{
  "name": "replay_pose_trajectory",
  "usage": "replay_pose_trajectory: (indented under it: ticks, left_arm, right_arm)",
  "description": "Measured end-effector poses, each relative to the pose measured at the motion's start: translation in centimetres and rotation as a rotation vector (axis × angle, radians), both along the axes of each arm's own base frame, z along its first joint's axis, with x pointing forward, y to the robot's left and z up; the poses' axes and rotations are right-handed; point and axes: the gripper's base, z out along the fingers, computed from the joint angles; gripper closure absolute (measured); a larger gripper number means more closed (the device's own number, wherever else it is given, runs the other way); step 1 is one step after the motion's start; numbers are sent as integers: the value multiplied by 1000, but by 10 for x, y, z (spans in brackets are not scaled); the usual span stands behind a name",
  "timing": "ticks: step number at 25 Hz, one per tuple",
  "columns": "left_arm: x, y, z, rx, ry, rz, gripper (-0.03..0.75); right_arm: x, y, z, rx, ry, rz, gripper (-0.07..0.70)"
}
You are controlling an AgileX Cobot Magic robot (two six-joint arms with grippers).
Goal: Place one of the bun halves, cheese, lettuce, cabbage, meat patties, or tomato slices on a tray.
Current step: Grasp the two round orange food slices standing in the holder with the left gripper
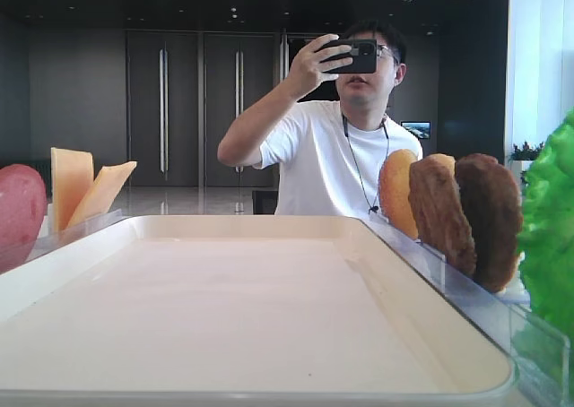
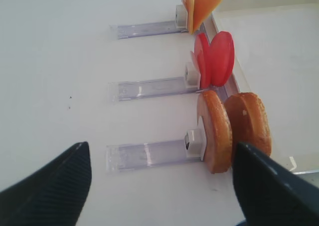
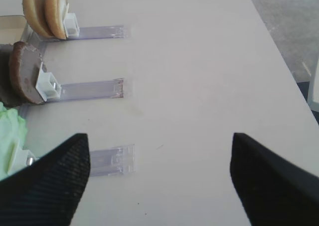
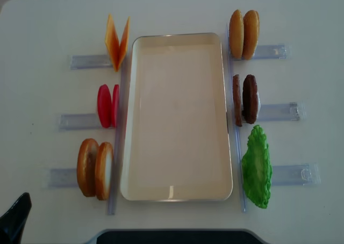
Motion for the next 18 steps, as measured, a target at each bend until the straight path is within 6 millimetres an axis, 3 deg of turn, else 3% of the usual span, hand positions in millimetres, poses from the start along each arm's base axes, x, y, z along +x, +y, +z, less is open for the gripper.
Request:
replay_pose_trajectory:
  ticks: [5,18]
  left_arm:
    - [0,0,0,0,0,0,32]
    - [0,0,0,0,0,0,172]
  right_arm:
    - [0,0,0,0,0,0,55]
    - [0,0,0,0,0,0,55]
